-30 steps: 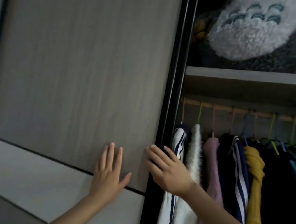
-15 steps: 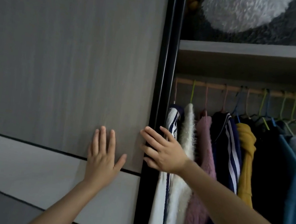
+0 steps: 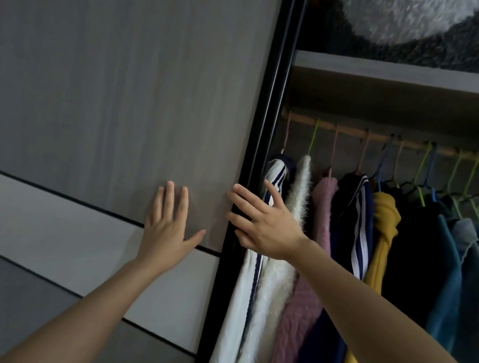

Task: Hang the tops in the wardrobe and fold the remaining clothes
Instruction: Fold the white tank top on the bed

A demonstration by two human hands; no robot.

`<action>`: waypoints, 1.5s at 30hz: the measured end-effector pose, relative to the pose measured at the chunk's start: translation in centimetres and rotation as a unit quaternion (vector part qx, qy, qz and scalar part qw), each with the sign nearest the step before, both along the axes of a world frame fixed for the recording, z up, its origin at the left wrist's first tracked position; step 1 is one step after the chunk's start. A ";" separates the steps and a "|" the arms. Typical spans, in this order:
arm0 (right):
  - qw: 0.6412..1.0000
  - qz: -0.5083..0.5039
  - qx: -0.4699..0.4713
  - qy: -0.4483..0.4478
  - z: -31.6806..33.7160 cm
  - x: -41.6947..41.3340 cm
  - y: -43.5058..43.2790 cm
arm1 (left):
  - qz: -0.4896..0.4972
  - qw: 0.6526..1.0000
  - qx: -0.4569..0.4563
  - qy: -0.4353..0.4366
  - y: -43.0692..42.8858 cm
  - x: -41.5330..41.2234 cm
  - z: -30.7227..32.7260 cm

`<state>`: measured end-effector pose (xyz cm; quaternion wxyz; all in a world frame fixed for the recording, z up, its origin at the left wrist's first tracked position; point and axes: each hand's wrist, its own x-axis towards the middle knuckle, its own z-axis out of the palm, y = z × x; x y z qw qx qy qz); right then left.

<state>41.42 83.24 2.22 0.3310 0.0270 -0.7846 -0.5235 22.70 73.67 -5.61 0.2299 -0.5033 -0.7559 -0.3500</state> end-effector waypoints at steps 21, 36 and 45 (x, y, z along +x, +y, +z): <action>0.993 -0.101 -0.036 0.052 -1.4 15.5 0.8 | -0.078 0.980 0.034 0.181 0.7 11.9 0.2; 0.948 -0.291 -0.114 0.059 -1.8 34.5 -1.3 | -0.083 0.985 -0.037 0.146 -0.4 16.1 -3.9; 0.839 -0.519 -0.162 0.037 -1.8 43.8 -3.3 | -0.132 0.970 0.017 0.201 0.2 20.3 -2.8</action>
